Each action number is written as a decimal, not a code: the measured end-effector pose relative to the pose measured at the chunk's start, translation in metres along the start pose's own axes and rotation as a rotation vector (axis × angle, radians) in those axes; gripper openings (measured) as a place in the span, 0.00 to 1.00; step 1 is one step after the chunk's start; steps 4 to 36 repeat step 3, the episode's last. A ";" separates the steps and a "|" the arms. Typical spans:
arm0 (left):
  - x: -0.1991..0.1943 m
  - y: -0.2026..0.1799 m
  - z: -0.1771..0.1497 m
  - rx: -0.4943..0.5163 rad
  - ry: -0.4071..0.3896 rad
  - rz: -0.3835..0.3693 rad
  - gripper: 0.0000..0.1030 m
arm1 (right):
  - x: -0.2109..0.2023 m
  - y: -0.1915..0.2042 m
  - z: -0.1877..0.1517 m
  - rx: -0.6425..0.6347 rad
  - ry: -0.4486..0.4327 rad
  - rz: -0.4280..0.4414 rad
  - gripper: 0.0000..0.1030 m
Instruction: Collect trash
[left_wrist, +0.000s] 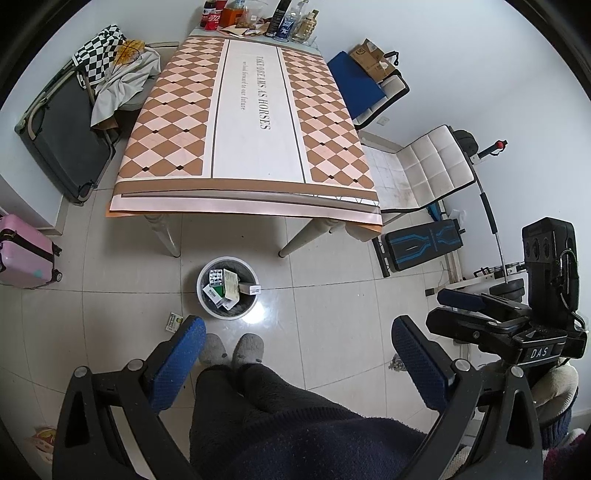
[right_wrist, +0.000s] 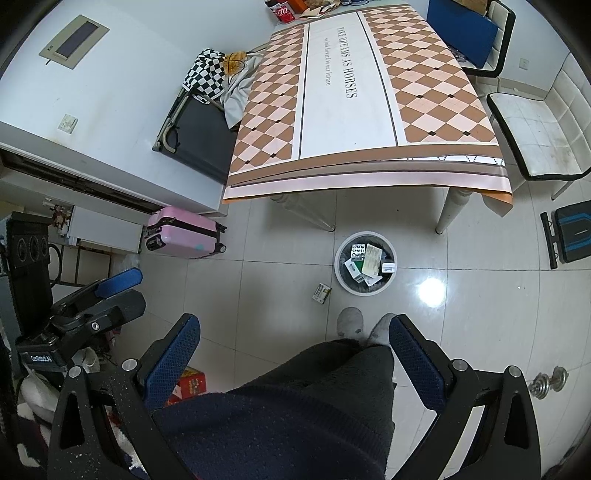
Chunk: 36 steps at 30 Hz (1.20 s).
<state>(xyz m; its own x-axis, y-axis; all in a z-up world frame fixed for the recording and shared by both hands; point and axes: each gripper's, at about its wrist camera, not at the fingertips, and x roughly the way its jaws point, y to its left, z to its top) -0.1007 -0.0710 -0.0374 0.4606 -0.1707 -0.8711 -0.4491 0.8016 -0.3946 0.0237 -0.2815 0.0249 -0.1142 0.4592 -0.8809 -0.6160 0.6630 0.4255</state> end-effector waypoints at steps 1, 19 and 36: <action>-0.001 0.000 0.000 -0.001 -0.001 -0.003 1.00 | 0.000 -0.001 0.000 0.000 0.001 0.002 1.00; -0.001 -0.002 0.000 0.001 -0.001 -0.003 1.00 | 0.000 -0.001 0.000 0.001 0.000 0.002 1.00; -0.001 -0.002 0.000 0.001 -0.001 -0.003 1.00 | 0.000 -0.001 0.000 0.001 0.000 0.002 1.00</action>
